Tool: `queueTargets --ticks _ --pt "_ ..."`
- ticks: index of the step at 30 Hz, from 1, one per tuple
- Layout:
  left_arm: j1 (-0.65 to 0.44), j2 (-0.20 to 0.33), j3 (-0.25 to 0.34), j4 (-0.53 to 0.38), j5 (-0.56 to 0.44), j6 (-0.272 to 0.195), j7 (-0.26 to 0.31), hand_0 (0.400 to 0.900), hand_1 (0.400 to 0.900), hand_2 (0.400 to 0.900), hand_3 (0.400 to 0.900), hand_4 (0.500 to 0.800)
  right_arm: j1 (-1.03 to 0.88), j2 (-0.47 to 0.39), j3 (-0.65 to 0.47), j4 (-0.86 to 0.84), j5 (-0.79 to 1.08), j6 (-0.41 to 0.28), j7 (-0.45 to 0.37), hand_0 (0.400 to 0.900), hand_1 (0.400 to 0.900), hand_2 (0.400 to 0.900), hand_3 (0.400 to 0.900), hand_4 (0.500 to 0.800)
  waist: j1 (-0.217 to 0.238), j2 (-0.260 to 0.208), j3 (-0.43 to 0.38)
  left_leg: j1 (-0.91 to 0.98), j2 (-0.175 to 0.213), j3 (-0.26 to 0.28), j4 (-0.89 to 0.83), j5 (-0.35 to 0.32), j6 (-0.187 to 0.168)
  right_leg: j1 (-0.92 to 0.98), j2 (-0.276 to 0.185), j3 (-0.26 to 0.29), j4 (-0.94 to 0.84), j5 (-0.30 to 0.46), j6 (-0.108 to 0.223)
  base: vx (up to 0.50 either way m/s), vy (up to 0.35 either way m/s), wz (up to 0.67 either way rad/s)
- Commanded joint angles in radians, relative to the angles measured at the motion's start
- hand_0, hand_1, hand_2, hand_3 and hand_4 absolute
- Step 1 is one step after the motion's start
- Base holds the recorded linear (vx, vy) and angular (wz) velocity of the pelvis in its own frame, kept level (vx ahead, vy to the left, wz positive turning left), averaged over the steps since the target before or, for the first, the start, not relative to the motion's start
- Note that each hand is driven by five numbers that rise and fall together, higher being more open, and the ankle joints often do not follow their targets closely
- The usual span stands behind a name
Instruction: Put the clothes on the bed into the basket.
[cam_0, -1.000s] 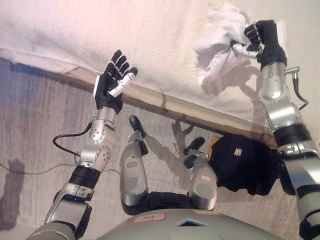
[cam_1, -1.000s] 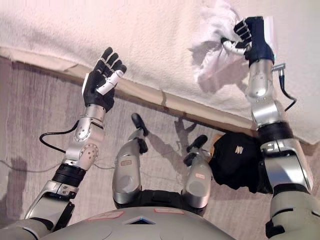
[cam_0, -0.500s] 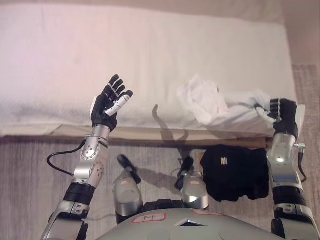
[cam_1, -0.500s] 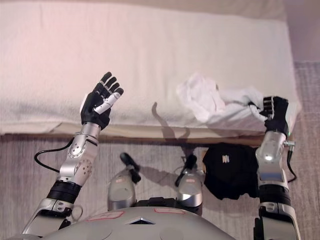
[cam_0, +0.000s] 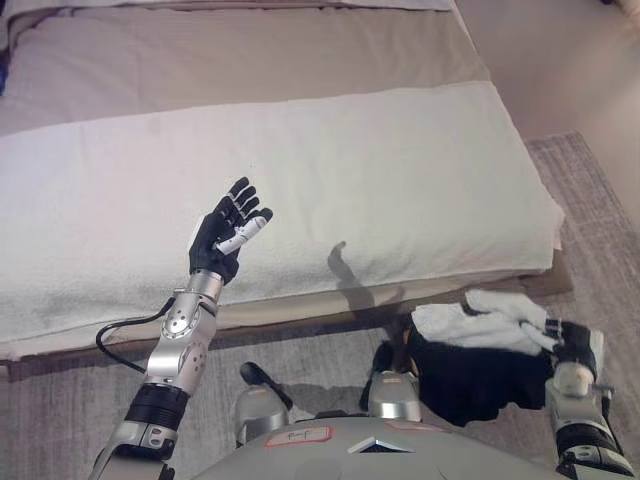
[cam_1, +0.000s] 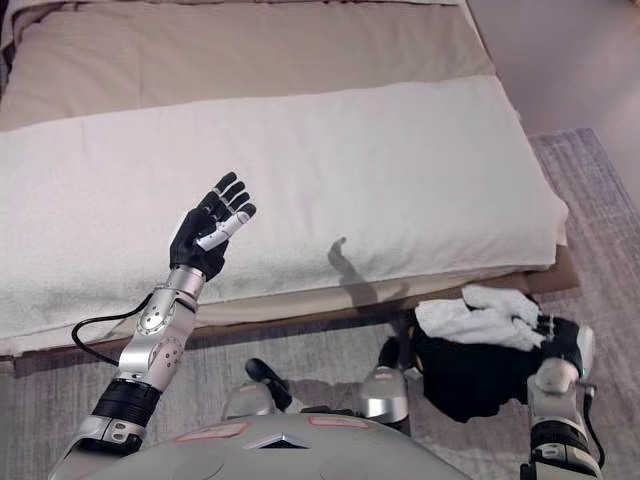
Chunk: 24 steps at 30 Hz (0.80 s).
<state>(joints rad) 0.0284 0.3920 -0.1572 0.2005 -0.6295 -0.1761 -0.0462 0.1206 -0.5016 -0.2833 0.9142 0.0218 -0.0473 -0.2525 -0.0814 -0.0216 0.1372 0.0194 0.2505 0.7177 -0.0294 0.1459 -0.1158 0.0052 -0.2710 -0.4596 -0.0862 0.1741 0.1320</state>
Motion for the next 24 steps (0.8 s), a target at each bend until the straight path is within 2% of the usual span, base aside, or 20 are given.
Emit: queueTargets --ticks 1,4,9,18,19,24 --pt "-0.067 -0.03 0.061 -0.051 0.018 -0.078 -0.03 0.9 0.9 0.9 0.9 0.8 -0.063 -0.181 -0.109 0.008 0.068 -0.062 -0.027 0.4 0.4 0.4 0.4 0.5 0.011 0.016 -0.01 -0.005 0.053 -0.08 0.059 -0.038 -0.041 0.074 -0.018 -0.108 0.005 -0.021 0.056 0.03 -0.048 0.02" --pt "-0.075 -0.029 0.058 -0.047 0.01 -0.078 -0.03 0.9 0.9 0.9 0.9 0.8 -0.079 -0.197 -0.112 0.144 0.148 -0.061 -0.002 0.4 0.4 0.4 0.4 0.5 0.015 0.031 -0.014 -0.006 0.063 -0.081 0.068 -0.037 -0.048 0.084 -0.008 -0.116 0.004 -0.035 0.049 0.03 -0.042 0.02" --pt "-0.085 -0.019 0.057 -0.06 0.003 -0.076 -0.03 0.9 0.9 0.9 0.9 0.8 -0.1 -0.245 -0.144 0.276 0.255 -0.066 0.023 0.4 0.4 0.4 0.4 0.5 0.016 0.047 -0.01 -0.021 0.077 -0.084 0.1 -0.04 -0.059 0.088 0.002 -0.119 0.004 -0.049 0.043 0.03 -0.045 0.03" --pt "-0.09 -0.024 0.047 -0.058 -0.004 -0.071 -0.022 0.9 0.9 0.9 0.9 0.8 -0.111 -0.327 -0.214 0.309 0.32 -0.071 -0.004 0.4 0.4 0.4 0.4 0.5 0.015 0.084 -0.003 -0.033 0.101 -0.083 0.134 -0.039 -0.077 0.097 0.015 -0.118 0.003 -0.07 0.032 0.03 -0.031 0.0" --pt "-0.091 -0.022 0.044 -0.059 -0.006 -0.069 -0.023 0.9 0.9 0.9 0.9 0.8 -0.111 -0.335 -0.217 0.33 0.323 -0.065 -0.003 0.9 0.9 0.9 0.9 0.8 0.017 0.086 -0.002 -0.034 0.103 -0.084 0.136 -0.039 -0.078 0.098 0.015 -0.118 0.003 -0.072 0.032 0.03 -0.019 0.0" --pt "-0.085 -0.025 0.045 -0.066 -0.006 -0.063 -0.017 0.9 0.9 0.9 0.9 0.8 -0.122 -0.345 -0.207 0.375 0.334 -0.054 0.01 0.9 0.9 0.9 0.9 0.8 0.021 0.096 -0.002 -0.032 0.104 -0.085 0.134 -0.036 -0.08 0.104 0.02 -0.123 0.002 -0.078 0.028 0.01 -0.007 0.01"
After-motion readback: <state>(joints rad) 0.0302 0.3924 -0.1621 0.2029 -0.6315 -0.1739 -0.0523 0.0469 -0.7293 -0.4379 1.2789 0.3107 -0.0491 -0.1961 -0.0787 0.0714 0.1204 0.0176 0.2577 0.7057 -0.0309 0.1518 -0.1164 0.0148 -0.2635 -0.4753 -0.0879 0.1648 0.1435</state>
